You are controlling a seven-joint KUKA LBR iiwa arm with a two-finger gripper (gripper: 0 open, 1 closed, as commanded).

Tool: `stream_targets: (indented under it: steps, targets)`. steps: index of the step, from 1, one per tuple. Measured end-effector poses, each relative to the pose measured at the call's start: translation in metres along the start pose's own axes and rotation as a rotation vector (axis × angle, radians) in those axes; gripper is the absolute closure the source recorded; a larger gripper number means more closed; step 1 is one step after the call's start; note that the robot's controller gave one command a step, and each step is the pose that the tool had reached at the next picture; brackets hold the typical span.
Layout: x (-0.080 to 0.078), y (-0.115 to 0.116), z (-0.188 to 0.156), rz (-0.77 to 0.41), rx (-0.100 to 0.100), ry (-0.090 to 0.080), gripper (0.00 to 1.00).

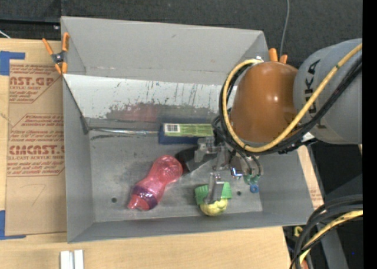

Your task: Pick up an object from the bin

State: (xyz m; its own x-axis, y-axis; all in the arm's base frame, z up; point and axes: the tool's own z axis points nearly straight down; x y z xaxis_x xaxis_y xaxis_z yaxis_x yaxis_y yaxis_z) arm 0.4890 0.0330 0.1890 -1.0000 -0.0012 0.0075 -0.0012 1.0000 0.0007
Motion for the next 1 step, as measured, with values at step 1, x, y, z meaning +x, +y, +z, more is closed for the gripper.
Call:
stream_targets:
  steps: [1]
  targets:
    - [-0.0016, -0.0002, -0.0044, 0.001, -0.001, -0.008, 0.00]
